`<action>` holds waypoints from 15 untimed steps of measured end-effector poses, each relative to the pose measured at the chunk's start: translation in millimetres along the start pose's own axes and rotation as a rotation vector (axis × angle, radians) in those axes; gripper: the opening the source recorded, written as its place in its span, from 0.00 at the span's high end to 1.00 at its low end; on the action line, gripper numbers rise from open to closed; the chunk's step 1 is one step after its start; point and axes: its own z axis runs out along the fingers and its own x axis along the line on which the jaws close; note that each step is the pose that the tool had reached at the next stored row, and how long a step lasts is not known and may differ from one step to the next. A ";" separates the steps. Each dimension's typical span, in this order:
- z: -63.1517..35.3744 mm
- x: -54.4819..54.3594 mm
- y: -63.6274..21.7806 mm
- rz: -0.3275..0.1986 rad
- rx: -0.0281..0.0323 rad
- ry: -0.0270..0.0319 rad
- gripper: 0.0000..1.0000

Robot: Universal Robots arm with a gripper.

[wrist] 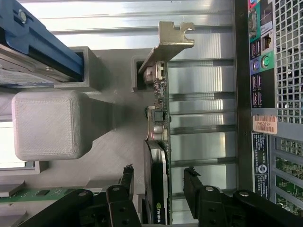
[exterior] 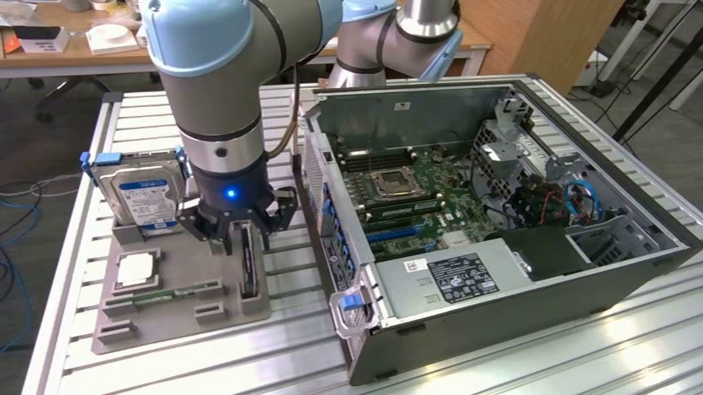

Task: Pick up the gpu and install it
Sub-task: 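Pick up the gpu and move the gpu toward the slot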

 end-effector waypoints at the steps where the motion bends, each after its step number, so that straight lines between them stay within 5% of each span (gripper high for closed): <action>1: 0.0 0.0 0.0 0.000 0.0000 0.0000 0.47; 9: 0.0 0.0 0.0 0.000 0.0000 0.0000 0.62; 15: 0.0 0.0 0.0 0.000 0.0001 0.0000 0.62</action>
